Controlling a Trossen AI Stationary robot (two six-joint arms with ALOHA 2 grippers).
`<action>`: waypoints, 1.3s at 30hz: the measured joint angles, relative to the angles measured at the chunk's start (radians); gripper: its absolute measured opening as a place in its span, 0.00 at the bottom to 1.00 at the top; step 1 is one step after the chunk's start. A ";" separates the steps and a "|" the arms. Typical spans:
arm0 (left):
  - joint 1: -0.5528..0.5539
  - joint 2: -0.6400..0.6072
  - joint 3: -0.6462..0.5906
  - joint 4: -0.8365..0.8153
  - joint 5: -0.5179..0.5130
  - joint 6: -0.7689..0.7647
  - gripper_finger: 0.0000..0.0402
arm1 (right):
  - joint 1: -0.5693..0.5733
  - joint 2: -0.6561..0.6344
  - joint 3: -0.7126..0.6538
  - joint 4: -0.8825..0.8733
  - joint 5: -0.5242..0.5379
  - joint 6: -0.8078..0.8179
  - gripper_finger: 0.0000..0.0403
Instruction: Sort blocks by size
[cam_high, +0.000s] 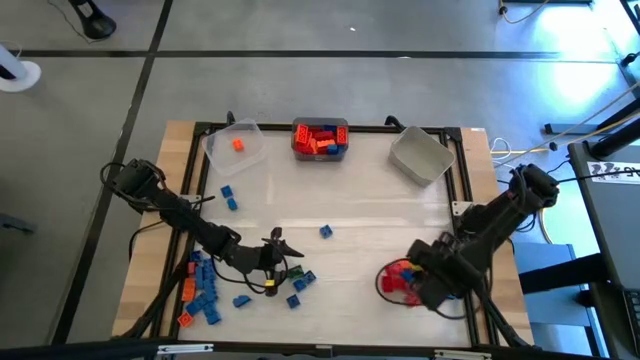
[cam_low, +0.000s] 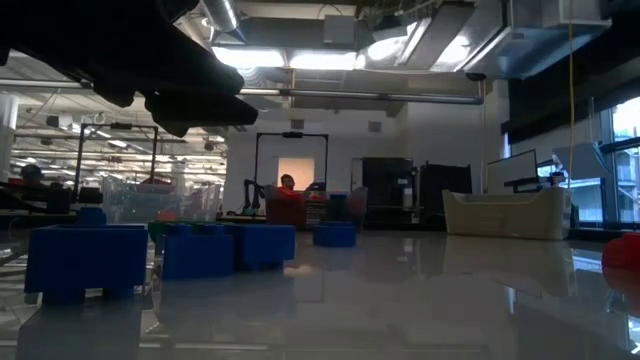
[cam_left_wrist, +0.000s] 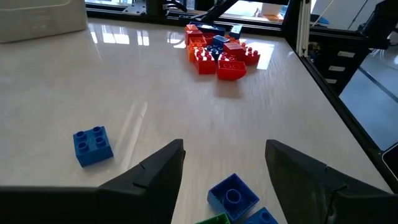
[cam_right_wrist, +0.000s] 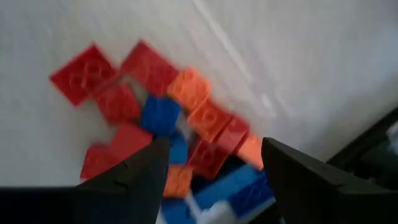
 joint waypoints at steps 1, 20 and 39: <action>0.000 0.000 0.000 0.000 0.000 0.000 0.53 | 0.022 0.000 -0.006 0.001 -0.012 0.034 0.63; 0.000 0.000 0.001 -0.007 0.000 0.000 0.53 | 0.333 0.037 -0.061 0.104 -0.119 0.229 0.63; -0.002 0.000 0.001 -0.009 -0.001 0.005 0.53 | 0.355 0.075 -0.193 0.330 -0.143 0.185 0.63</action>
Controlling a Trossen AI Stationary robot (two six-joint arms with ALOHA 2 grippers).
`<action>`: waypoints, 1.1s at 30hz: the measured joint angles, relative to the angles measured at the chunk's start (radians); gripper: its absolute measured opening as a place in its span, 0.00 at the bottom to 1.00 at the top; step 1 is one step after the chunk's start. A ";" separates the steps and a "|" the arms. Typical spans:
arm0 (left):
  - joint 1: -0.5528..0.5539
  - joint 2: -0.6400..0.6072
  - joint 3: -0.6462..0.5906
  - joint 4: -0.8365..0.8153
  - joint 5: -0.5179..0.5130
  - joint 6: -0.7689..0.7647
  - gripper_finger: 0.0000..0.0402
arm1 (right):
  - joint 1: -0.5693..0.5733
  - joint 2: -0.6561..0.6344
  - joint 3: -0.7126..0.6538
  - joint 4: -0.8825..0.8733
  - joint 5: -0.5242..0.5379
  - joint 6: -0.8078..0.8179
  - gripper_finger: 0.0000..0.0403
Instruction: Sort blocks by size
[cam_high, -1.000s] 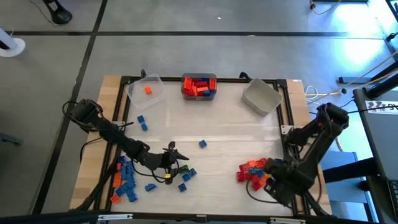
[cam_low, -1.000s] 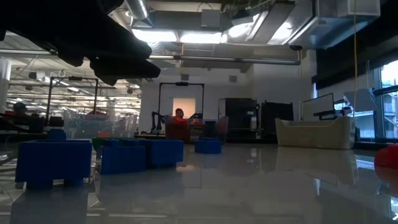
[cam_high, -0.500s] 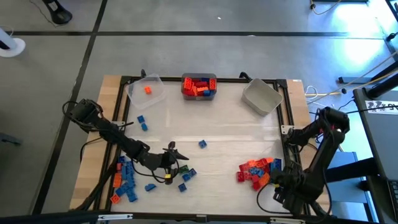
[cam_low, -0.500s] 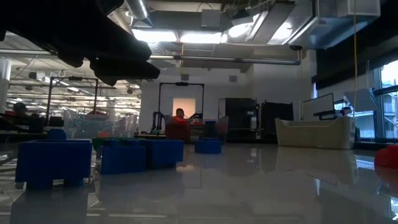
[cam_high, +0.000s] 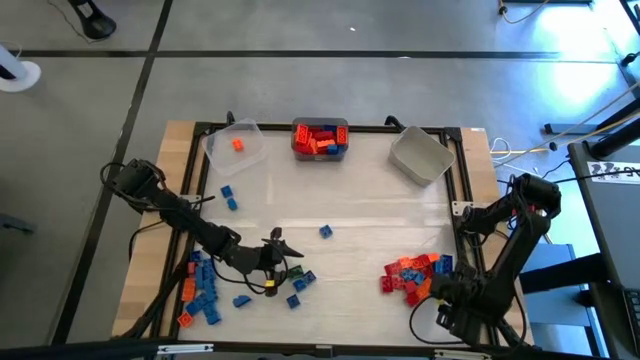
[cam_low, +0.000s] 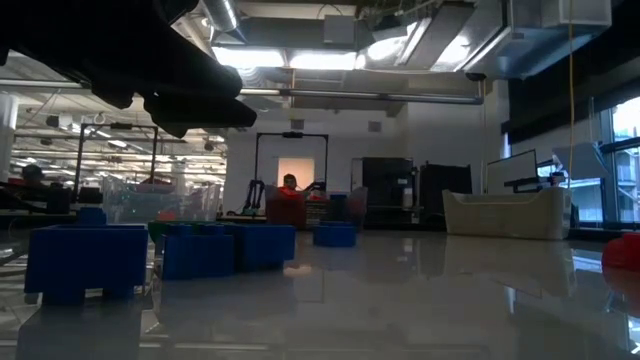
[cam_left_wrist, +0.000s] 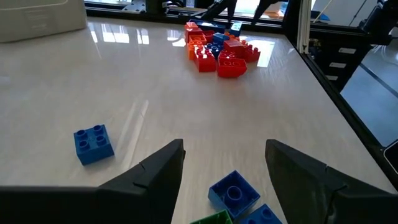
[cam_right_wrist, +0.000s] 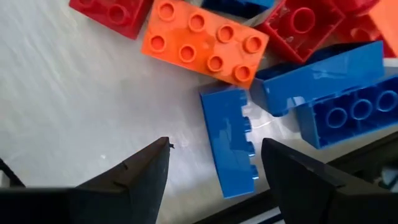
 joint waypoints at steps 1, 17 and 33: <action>0.000 0.000 0.000 0.000 0.000 0.000 0.53 | 0.000 0.000 -0.006 0.007 0.000 0.000 0.63; 0.000 0.000 0.000 -0.005 0.000 0.002 0.53 | 0.000 -0.001 -0.142 0.188 -0.035 0.013 0.44; 0.004 0.000 0.000 -0.002 0.000 0.004 0.53 | -0.103 -0.002 0.139 0.132 -0.010 -0.044 0.22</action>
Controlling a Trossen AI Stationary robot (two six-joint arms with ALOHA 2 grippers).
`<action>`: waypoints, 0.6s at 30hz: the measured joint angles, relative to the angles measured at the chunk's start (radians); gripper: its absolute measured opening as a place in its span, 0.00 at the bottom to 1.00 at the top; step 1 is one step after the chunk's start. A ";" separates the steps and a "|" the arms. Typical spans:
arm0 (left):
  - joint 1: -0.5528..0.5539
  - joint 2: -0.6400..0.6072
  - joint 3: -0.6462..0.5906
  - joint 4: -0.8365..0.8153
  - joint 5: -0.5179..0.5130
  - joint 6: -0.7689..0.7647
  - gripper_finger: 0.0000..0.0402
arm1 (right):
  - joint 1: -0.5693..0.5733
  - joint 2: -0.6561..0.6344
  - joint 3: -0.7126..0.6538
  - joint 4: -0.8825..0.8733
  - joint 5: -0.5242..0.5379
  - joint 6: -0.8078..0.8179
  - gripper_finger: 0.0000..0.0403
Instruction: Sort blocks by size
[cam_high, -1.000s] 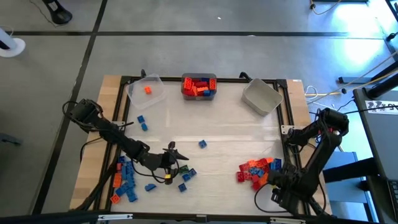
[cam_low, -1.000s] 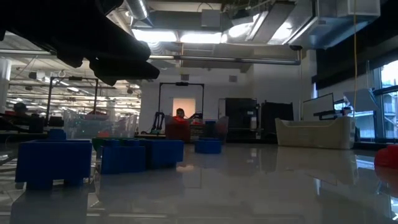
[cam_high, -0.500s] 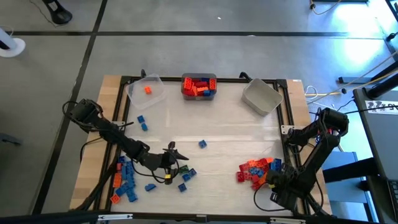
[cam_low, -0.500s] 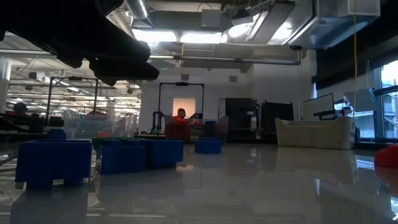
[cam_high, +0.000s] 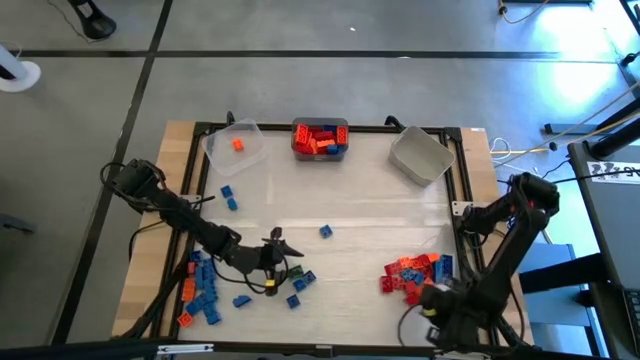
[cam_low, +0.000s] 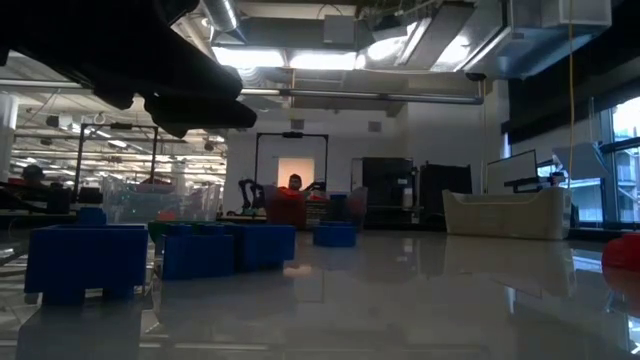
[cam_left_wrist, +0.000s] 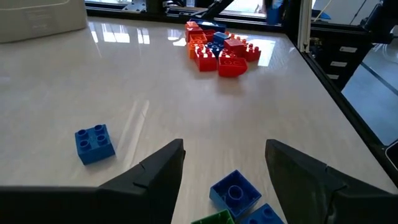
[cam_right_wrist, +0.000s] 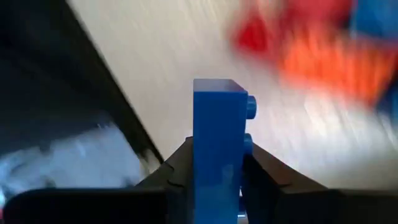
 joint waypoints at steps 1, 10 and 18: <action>0.002 0.000 0.000 0.000 0.000 0.000 0.53 | -0.023 0.000 0.029 -0.005 0.074 -0.051 0.22; 0.009 0.000 0.000 0.000 0.000 0.002 0.53 | -0.283 -0.002 0.170 0.040 0.578 -0.700 0.22; 0.009 0.000 0.000 -0.002 0.000 0.019 0.53 | -0.603 -0.002 0.170 0.135 0.685 -1.104 0.22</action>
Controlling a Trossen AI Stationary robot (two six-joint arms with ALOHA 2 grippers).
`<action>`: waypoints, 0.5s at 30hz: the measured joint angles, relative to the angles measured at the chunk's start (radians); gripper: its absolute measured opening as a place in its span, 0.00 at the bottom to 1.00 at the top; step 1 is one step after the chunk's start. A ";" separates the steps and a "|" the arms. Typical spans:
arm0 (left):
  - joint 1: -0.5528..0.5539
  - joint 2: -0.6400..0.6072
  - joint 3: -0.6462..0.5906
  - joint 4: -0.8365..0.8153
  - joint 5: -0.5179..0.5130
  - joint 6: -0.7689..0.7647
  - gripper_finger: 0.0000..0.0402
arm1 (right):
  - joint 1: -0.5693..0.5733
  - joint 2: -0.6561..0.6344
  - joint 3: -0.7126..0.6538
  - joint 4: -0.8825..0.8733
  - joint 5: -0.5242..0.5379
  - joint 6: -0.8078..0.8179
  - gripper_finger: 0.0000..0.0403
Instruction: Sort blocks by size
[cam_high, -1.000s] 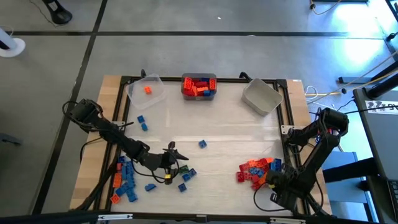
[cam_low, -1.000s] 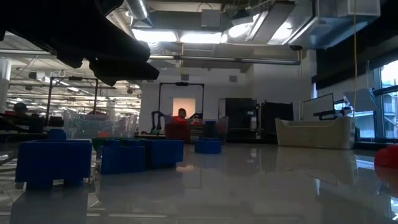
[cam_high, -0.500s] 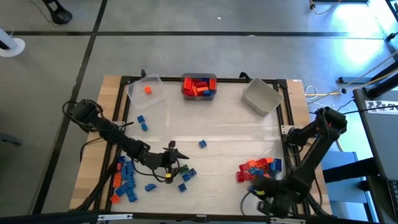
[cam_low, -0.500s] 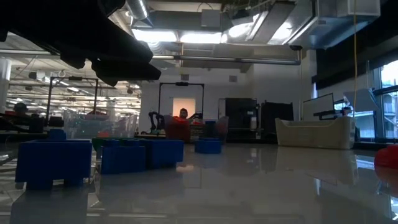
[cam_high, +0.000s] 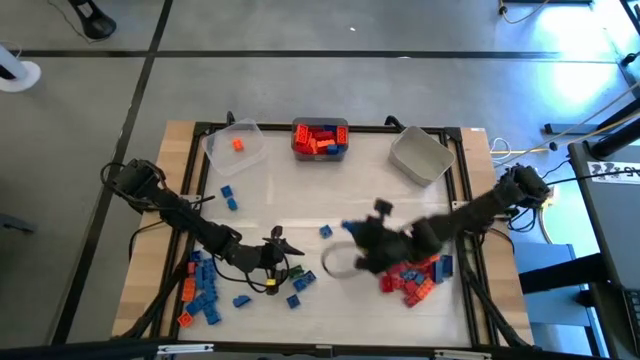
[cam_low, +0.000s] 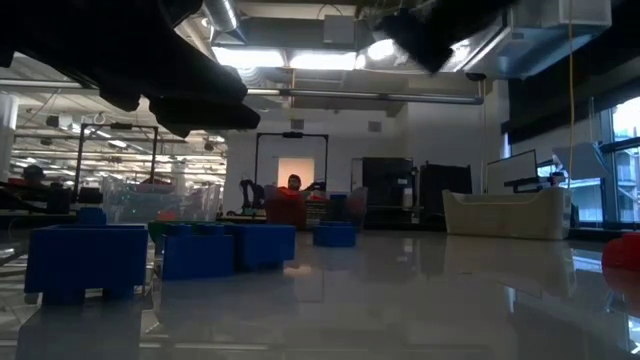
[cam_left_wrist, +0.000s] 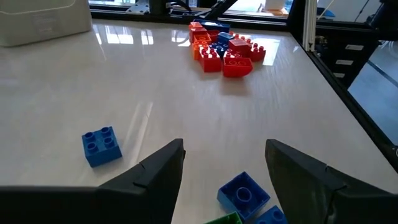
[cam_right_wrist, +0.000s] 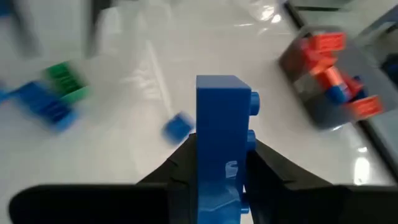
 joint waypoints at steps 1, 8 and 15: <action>0.000 0.000 0.000 0.000 0.000 0.000 0.53 | -0.043 0.000 0.000 0.026 -0.009 -0.044 0.22; 0.000 0.000 0.000 0.000 0.000 -0.001 0.53 | -0.341 0.002 0.000 0.210 -0.139 -0.296 0.22; 0.000 0.000 0.000 0.000 0.000 -0.006 0.53 | -0.611 0.003 0.000 0.377 -0.316 -0.402 0.22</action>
